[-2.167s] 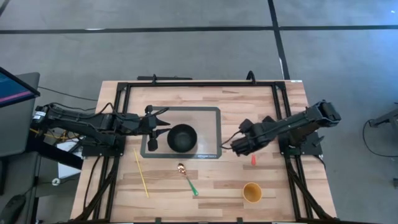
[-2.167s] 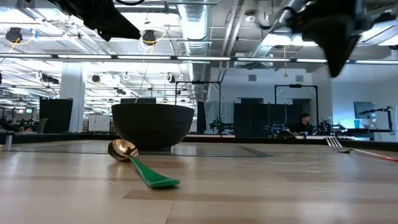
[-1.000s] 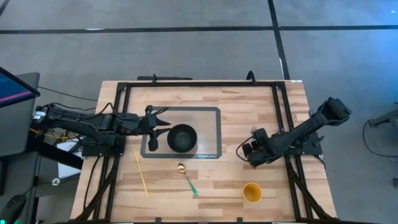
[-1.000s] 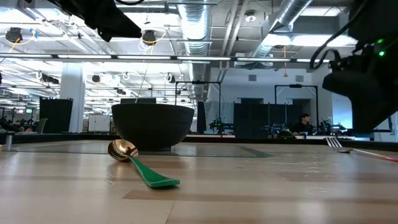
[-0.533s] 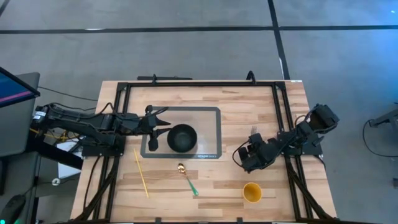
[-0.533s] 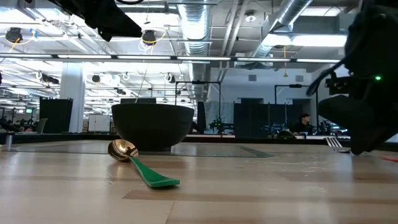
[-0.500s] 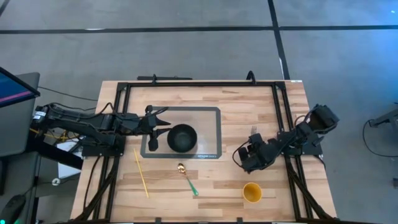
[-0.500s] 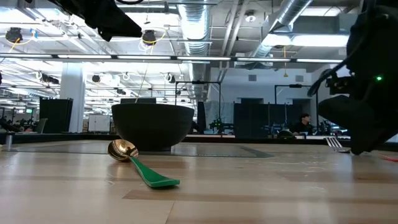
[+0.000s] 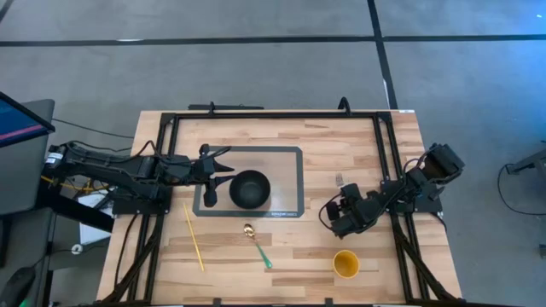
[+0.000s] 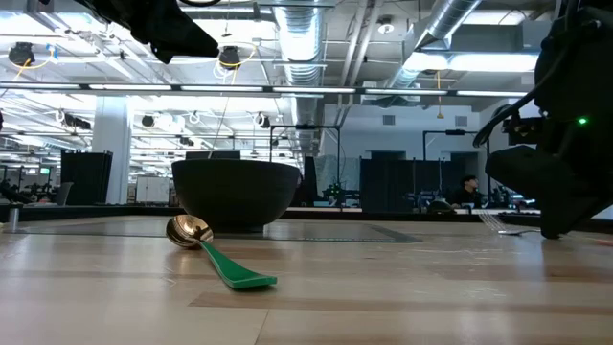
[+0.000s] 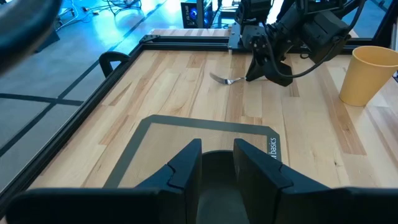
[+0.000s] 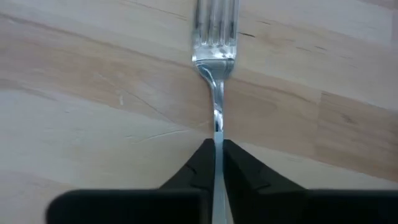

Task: Pick & Place Utensil
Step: Put the orange fork into the black bowl on the transparent mat

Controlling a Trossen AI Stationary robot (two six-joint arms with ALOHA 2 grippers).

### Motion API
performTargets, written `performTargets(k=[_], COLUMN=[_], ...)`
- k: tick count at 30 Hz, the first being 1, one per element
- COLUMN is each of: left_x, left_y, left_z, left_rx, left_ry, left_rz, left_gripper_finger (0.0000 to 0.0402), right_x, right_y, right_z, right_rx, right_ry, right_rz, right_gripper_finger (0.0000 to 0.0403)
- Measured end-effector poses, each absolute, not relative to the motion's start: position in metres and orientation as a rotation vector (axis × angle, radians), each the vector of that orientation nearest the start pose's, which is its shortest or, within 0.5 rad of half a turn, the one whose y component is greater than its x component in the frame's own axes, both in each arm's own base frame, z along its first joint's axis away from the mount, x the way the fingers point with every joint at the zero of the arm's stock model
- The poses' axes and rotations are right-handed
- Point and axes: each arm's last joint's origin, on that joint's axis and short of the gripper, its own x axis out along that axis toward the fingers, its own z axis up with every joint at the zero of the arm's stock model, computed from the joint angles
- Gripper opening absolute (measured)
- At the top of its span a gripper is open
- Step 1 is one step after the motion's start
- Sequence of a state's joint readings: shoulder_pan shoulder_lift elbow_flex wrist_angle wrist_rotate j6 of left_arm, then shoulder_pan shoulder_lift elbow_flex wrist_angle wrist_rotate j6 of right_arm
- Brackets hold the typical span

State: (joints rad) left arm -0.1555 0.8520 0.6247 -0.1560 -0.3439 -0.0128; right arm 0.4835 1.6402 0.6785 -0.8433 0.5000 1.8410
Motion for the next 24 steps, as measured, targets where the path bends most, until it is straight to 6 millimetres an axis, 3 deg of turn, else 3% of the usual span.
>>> performTargets(k=[11,24], left_x=[0.186,0.186], left_y=[-0.019,-0.019], left_z=[0.270,0.271], left_rx=[0.082,0.080], left_ry=[0.371,0.364], left_rz=[0.189,0.189], left_gripper_finger=[0.0095,0.0095], right_x=[0.191,0.215], right_y=[0.084,0.081], right_z=[0.111,0.136], right_rx=[0.546,0.512], right_ry=[0.973,0.906], right_rz=[-1.173,-0.965], right_gripper_finger=[0.0006,0.0005])
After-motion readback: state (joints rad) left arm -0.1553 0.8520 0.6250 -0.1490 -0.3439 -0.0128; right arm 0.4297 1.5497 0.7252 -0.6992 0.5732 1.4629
